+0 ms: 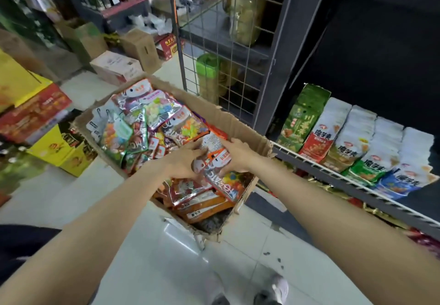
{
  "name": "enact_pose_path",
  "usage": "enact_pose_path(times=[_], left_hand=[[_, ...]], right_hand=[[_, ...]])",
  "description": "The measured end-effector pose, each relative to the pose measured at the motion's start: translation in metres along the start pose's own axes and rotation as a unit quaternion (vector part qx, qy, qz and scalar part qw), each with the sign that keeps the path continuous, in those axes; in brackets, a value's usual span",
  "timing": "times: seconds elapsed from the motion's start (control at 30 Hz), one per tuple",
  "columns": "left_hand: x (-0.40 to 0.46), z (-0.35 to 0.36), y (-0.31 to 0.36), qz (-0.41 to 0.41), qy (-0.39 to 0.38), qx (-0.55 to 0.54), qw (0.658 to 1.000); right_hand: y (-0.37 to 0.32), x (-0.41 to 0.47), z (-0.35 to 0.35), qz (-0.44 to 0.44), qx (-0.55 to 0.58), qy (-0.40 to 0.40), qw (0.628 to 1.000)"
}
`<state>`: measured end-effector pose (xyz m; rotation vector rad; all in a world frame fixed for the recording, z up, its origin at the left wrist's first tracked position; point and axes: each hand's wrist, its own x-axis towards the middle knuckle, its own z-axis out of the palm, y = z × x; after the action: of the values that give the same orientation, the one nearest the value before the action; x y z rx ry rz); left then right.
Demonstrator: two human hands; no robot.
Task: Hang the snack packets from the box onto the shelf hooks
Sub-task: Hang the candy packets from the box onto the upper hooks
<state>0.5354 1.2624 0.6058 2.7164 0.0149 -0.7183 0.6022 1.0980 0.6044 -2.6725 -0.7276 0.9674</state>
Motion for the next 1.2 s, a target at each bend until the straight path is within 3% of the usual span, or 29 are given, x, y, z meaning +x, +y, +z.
enact_pose_path(times=[0.1,0.3,0.4,0.63,0.83,1.03,1.2], left_hand=[[0.000,0.004,-0.004,-0.007,0.004,0.006,1.000],[0.000,0.001,0.009,-0.060,0.089,0.026,0.994],[-0.002,-0.006,0.006,-0.089,0.139,-0.021,0.986],[-0.005,-0.020,0.009,-0.015,0.211,-0.046,0.976],[-0.005,-0.079,0.043,0.066,0.290,-0.166,0.940],[-0.004,-0.148,0.112,0.168,0.365,-0.333,0.853],[-0.009,-0.198,0.201,0.255,0.427,-0.369,0.785]], right_hand=[[-0.001,-0.003,0.000,0.009,-0.007,0.066,0.998],[-0.008,-0.008,-0.007,-0.011,0.040,0.138,0.990],[-0.008,-0.014,-0.016,-0.011,0.031,0.182,0.983],[-0.006,-0.028,-0.028,-0.058,-0.069,0.315,0.945],[0.007,-0.042,-0.068,-0.061,0.074,0.379,0.921],[0.037,-0.097,-0.134,-0.075,0.272,0.495,0.822],[0.067,-0.173,-0.193,-0.086,0.281,0.620,0.727]])
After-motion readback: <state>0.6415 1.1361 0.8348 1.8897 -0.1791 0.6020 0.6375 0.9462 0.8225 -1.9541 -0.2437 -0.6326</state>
